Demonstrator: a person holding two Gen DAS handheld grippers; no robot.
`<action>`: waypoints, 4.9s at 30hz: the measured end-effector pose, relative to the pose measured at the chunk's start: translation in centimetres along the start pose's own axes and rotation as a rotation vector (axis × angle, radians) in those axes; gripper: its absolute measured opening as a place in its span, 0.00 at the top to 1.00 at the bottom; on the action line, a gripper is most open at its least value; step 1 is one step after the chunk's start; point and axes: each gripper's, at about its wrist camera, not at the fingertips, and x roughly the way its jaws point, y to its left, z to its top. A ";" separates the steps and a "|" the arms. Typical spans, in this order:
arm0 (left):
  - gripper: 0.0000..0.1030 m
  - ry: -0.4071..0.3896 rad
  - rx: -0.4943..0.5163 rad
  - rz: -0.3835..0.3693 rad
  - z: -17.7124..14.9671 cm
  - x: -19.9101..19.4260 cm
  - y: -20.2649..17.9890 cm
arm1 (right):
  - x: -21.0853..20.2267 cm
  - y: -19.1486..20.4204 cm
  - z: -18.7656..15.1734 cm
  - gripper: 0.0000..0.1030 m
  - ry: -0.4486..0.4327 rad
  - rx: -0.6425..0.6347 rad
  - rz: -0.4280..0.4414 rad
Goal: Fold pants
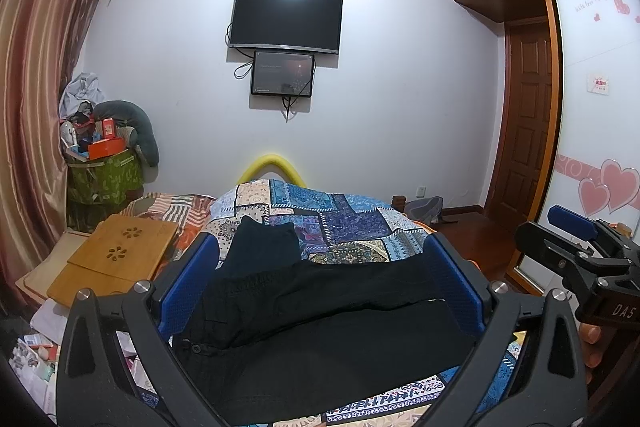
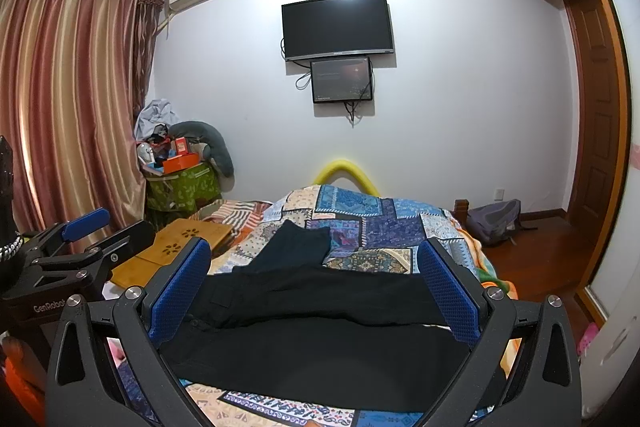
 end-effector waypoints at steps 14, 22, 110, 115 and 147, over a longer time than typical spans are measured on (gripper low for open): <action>0.00 -0.005 -0.003 0.004 0.1 0.0 -0.1 | 0.1 -0.1 0.2 0.00 0.004 -0.006 0.004; 0.00 0.008 -0.005 0.004 0.1 0.7 0.0 | 0.6 -0.5 -0.1 0.00 0.014 0.000 0.001; 0.86 0.674 -0.066 0.252 -10.3 34.5 24.2 | 29.9 -9.5 -5.0 0.99 0.672 -0.085 0.196; 0.86 0.660 -0.047 0.251 -9.9 32.2 23.1 | 28.7 -8.9 -5.2 0.95 0.708 -0.102 0.207; 0.86 0.763 -0.092 0.305 -15.8 39.4 26.1 | 39.6 -7.8 -12.4 0.96 0.810 -0.251 0.194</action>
